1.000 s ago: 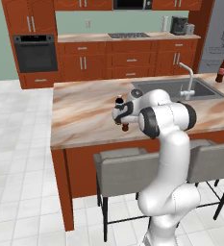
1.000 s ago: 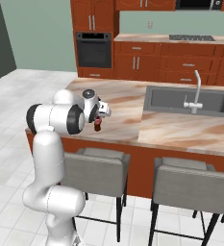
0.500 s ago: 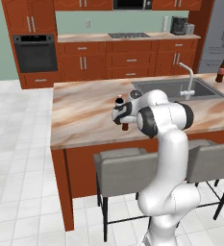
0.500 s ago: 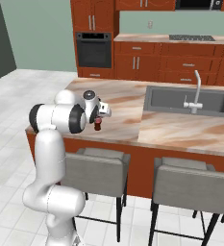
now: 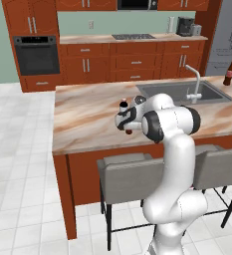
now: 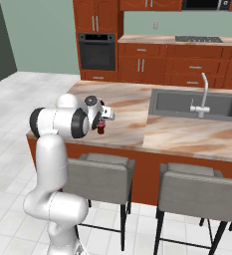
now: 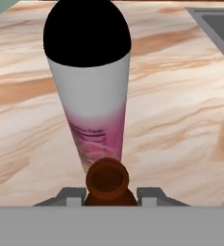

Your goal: Place the large bottle from the dining counter next to the other large bottle outside the sink, and place the small bottle from the dining counter next to the other small bottle inside the sink.

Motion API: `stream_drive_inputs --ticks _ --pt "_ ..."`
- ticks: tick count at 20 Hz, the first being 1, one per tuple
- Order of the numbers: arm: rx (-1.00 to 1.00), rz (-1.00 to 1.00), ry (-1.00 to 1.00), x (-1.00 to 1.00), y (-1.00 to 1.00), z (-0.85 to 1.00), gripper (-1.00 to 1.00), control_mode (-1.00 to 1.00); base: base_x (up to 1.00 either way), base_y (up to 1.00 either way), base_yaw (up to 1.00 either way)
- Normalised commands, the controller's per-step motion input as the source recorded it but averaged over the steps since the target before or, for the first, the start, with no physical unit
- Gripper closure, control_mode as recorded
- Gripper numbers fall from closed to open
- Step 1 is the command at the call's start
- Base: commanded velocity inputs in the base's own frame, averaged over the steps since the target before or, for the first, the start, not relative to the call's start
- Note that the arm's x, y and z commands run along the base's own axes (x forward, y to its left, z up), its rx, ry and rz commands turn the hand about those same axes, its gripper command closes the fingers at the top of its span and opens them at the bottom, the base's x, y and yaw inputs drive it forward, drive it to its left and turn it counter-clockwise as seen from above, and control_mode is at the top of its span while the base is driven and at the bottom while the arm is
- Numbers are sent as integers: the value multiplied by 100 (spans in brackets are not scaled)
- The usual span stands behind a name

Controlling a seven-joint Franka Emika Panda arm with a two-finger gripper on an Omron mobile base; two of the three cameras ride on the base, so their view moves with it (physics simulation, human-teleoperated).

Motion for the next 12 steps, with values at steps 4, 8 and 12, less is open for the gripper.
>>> stream_drive_inputs --ticks 4,8,12 --pt "0 0 -10 -13 5 18 100 -100 0 0 0" --pt "0 0 -4 -2 4 24 100 -100 0 0 0" --pt "3 0 -1 0 0 27 100 -100 0 0 0"
